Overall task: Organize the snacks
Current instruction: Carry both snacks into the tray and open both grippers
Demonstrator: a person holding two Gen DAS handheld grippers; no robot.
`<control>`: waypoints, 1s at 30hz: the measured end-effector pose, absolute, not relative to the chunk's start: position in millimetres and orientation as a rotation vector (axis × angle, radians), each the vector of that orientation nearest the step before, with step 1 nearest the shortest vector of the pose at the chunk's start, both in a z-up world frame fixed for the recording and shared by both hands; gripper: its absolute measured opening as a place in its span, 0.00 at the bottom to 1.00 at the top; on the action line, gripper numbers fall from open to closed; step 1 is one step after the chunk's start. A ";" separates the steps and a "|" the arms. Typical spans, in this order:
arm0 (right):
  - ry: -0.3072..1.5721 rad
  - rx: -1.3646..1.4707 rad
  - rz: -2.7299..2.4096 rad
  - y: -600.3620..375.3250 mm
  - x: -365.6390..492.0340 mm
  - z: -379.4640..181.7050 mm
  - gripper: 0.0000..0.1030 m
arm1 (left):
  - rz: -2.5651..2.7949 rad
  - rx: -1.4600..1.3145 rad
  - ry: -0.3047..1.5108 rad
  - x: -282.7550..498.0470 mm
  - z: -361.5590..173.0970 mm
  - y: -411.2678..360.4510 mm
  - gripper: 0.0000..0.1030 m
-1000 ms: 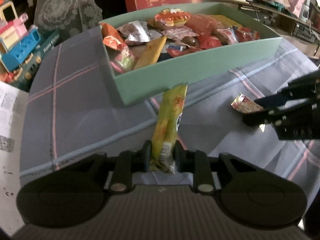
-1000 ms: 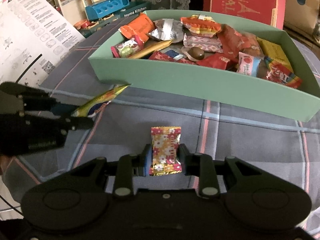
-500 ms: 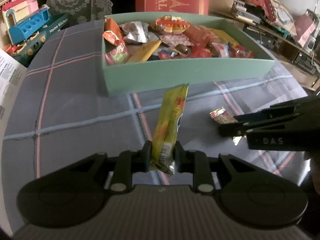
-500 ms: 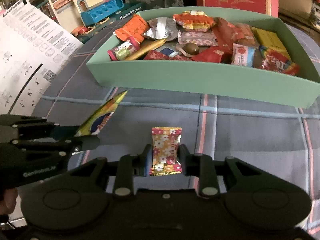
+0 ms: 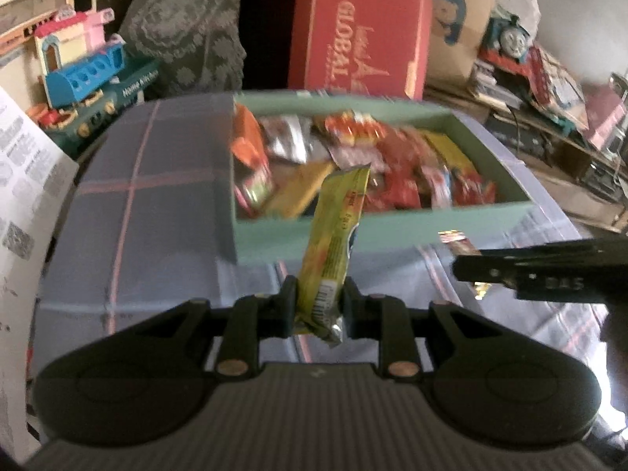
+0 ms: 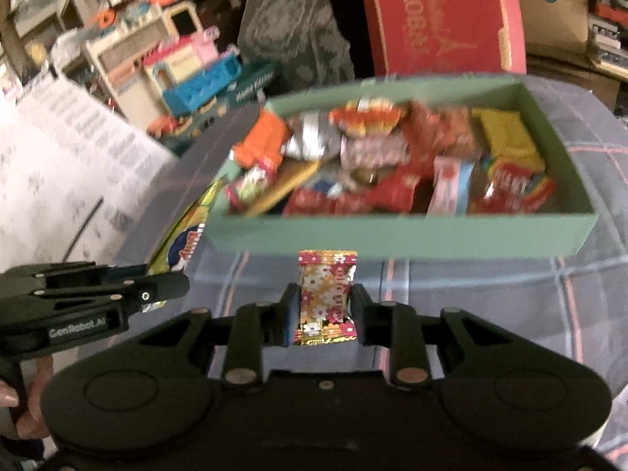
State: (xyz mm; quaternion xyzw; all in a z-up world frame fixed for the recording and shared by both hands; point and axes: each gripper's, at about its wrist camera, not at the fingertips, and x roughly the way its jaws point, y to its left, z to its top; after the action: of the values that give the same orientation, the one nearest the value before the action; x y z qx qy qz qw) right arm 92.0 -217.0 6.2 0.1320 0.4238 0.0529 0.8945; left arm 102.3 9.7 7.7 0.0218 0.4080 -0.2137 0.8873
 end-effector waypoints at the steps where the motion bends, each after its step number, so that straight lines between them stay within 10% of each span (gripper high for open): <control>1: 0.867 0.279 0.104 -220.7 95.5 10.1 0.26 | -0.438 0.042 0.843 109.4 11.4 8.5 0.22; 23: 0.923 0.411 0.085 -274.7 193.3 -11.1 0.30 | -0.393 0.119 0.857 260.1 3.6 -56.3 0.25; 26: 0.920 0.456 0.084 -276.8 195.6 -10.2 0.66 | -0.334 0.132 0.853 265.6 -2.3 -62.6 0.76; 30: 0.886 0.455 0.053 -280.4 188.4 -7.0 0.83 | -0.316 0.158 0.841 257.0 -8.8 -62.0 0.83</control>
State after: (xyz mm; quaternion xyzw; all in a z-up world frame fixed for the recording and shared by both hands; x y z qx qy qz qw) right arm 188.4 -280.4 -7.0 0.2184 0.4249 0.0256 0.8781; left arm 257.0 -62.0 -8.8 0.0763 0.4059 -0.1524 0.8979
